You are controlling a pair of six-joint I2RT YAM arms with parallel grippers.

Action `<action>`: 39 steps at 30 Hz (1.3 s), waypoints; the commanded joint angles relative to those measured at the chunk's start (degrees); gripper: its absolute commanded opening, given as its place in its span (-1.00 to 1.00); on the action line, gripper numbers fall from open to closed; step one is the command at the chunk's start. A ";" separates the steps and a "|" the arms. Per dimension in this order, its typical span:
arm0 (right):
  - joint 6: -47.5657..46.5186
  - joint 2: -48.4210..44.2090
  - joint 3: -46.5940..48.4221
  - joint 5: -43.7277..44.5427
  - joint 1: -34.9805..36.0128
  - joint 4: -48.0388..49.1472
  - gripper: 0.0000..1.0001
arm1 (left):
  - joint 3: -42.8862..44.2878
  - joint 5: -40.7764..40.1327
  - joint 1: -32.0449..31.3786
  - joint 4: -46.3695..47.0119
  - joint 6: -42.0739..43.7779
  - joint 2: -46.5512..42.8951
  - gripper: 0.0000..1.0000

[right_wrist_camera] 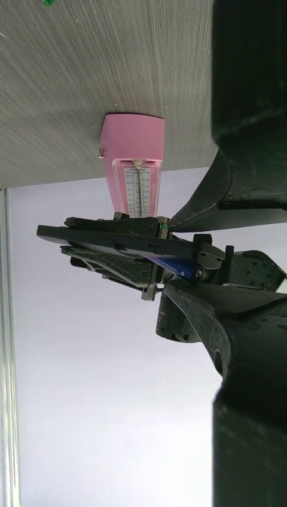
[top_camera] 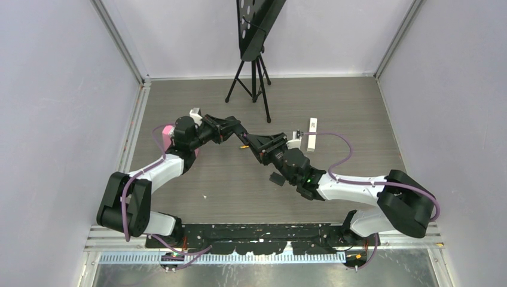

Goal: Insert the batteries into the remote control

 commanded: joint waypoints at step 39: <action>-13.35 -4.30 -4.18 -4.46 -2.51 -3.78 0.32 | 6.58 8.16 -1.35 -5.26 23.13 -0.93 -1.00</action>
